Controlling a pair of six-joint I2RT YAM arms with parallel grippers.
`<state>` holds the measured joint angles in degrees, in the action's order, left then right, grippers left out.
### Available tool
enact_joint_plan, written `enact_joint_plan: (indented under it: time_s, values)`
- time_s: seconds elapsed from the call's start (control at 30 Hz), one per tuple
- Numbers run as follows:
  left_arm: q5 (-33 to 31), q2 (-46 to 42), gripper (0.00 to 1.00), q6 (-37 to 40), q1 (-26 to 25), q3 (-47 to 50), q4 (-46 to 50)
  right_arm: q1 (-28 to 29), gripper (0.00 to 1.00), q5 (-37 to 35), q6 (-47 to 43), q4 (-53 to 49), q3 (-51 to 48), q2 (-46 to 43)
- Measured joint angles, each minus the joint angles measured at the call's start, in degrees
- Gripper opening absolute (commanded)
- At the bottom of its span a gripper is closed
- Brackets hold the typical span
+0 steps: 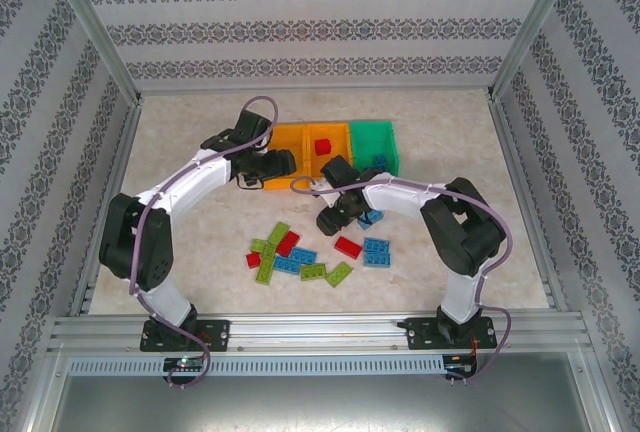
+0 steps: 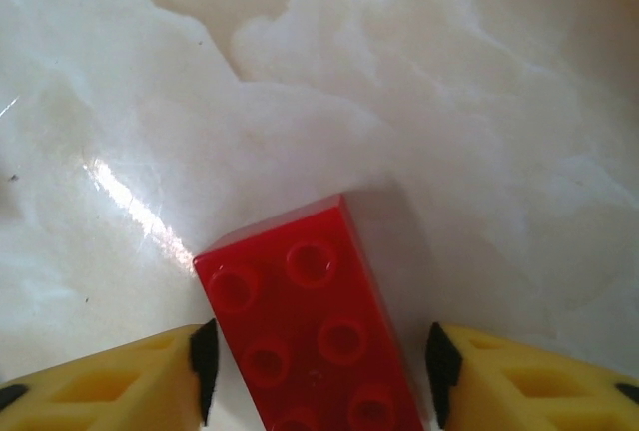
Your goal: Sort the legos into containers by color
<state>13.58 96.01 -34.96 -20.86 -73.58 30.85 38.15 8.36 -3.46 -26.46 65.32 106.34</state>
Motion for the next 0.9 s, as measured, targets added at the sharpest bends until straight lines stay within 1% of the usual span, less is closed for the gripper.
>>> enact_joint_plan:
  time_s: [0.23, 0.3, 0.37, 0.47, 0.63, 0.73, 0.8, 0.9]
  values:
    - [-1.0, -3.7, 0.77, 0.0, 2.5, 3.1, 0.0, 0.4, 0.37, -2.2, 0.0, -1.9, 2.6, 1.8]
    - [-1.5, -5.0, 0.76, 0.0, 3.3, 3.6, 0.2, 0.3, 0.35, -2.4, 0.4, -2.1, 2.9, 1.7]
    - [-2.1, -6.1, 0.75, 0.3, 3.8, 3.6, 0.8, 0.1, 0.34, -1.8, 1.1, -2.0, 3.0, 1.3]
    - [-3.5, -7.6, 0.75, 1.6, 3.6, 3.6, 2.1, -1.6, 0.34, 1.8, 3.5, -1.2, 3.0, -0.8]
    - [-6.9, -7.8, 0.75, 5.6, 0.7, 3.6, 6.0, -8.2, 0.34, 8.2, 10.6, 3.3, 4.9, -4.5]
    - [-7.6, -7.7, 0.75, 7.4, -1.4, 4.1, 6.9, -11.5, 0.35, 8.7, 15.0, 5.3, 8.2, -4.3]
    - [-8.2, -7.6, 0.75, 8.3, -2.6, 5.2, 7.0, -12.5, 0.35, 8.6, 17.4, 5.5, 10.7, -3.5]
    - [-9.2, -7.0, 0.75, 9.8, -5.3, 6.0, 8.5, -13.1, 0.36, 8.0, 21.3, 4.7, 16.8, 0.4]
